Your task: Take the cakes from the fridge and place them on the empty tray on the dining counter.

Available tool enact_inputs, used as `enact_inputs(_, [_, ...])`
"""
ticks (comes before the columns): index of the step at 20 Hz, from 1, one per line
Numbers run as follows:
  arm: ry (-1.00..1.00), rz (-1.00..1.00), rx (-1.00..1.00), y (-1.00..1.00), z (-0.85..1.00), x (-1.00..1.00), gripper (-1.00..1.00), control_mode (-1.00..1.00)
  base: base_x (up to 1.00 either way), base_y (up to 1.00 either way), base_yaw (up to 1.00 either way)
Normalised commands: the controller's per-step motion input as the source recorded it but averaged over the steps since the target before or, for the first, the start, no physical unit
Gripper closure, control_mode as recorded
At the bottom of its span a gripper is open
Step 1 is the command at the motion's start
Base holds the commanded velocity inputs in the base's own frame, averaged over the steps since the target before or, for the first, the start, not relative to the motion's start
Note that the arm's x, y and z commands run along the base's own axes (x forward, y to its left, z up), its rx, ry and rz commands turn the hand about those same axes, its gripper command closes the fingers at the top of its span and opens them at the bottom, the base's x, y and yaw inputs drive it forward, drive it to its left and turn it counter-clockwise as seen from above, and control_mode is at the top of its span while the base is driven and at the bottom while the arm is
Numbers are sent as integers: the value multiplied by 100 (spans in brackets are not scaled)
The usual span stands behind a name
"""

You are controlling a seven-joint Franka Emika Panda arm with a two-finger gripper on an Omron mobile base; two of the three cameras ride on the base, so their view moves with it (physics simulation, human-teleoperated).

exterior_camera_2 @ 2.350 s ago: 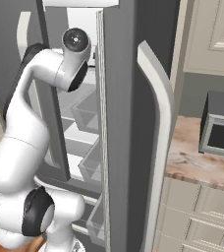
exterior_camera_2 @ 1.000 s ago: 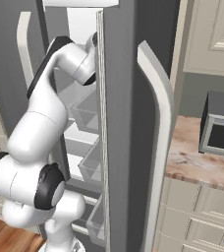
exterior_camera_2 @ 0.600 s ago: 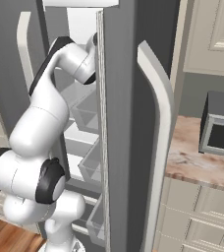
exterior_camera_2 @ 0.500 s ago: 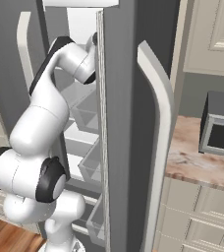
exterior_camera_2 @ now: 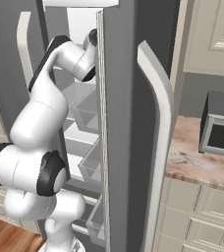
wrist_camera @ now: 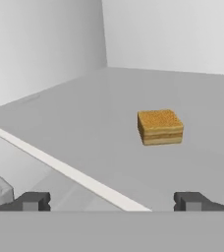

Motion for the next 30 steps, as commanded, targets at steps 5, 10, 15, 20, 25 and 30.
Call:
enact_inputs(5, [0,0,0,0,-7,25,-100,-100,0,0,0])
enact_inputs(10, [0,0,0,0,-8,22,-100,-100,0,0,0])
enact_inputs(15, [0,0,0,-1,-7,19,-100,-100,0,0,0])
enact_inputs(20, [0,0,0,0,-5,19,-100,-100,0,0,0])
enact_inputs(25, [0,0,0,0,-4,19,-100,-100,0,0,0])
enact_inputs(30, [0,0,0,-2,-4,17,-100,-100,0,0,0])
